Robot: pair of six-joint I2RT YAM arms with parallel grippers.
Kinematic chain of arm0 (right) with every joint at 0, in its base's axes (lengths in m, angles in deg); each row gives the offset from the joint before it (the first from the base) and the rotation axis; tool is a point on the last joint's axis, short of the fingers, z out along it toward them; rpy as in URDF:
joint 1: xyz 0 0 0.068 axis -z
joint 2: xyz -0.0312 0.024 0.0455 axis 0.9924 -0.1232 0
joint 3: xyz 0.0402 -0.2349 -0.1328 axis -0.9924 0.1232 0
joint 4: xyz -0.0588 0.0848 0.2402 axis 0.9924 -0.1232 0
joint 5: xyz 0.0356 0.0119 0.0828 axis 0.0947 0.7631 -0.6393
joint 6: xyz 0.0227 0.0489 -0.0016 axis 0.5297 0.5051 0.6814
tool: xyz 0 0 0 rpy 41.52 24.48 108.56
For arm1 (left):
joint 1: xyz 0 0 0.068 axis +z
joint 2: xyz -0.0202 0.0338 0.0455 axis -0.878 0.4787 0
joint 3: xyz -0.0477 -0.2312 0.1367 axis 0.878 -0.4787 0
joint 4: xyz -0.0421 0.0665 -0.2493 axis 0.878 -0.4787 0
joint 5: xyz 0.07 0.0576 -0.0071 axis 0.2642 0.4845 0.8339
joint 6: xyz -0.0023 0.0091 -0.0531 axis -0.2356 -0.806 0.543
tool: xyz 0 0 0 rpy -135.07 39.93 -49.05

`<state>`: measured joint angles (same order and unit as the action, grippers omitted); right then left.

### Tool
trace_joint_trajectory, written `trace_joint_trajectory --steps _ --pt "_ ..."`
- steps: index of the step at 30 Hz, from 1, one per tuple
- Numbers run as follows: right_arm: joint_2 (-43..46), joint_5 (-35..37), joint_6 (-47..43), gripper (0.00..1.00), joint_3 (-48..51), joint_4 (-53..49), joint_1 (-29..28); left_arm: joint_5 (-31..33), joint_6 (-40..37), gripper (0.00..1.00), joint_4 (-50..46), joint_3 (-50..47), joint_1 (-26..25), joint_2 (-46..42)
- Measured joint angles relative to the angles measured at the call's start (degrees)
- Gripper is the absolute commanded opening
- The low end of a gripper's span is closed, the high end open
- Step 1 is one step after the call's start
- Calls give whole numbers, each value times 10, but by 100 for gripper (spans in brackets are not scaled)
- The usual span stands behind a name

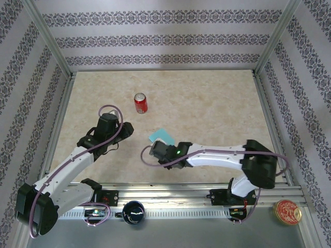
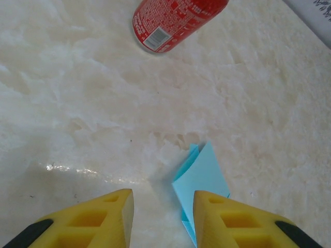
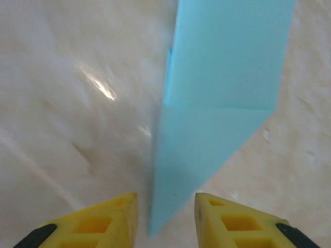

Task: Fold a paper plane with a square sheet of paper (pick it up from the middle)
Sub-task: Turn over the paper at the center of the table, then rotate the paper at the center of the table.

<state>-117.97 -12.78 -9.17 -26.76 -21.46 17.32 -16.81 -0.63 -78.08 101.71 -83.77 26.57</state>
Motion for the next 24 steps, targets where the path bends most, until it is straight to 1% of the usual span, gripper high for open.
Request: trace_joint_trajectory --steps 1,3,5,6,7,10,13,17,20,24 --pt "25 -35 15 35 14 25 21 -5 1 36 0 0 0 3" --pt "69 -104 49 30 47 74 73 -14 2 36 1 0 0 10" --pt "97 -166 86 20 82 119 126 -25 4 35 3 0 0 18" --pt "102 -202 106 15 100 141 156 -31 5 35 5 0 0 22" --pt "100 -237 128 13 115 162 182 -39 6 35 9 0 0 26" --pt "73 -321 180 11 147 215 236 -64 11 35 29 -5 0 41" --pt "24 -385 219 9 153 252 254 -92 20 33 51 -9 0 63" --pt "-24 -434 253 8 152 287 254 -133 31 32 81 -12 0 98" --pt "-48 -443 275 8 151 295 253 -163 40 33 109 -17 0 120" --pt "-68 -429 306 7 150 295 248 -212 66 29 175 -30 0 163"
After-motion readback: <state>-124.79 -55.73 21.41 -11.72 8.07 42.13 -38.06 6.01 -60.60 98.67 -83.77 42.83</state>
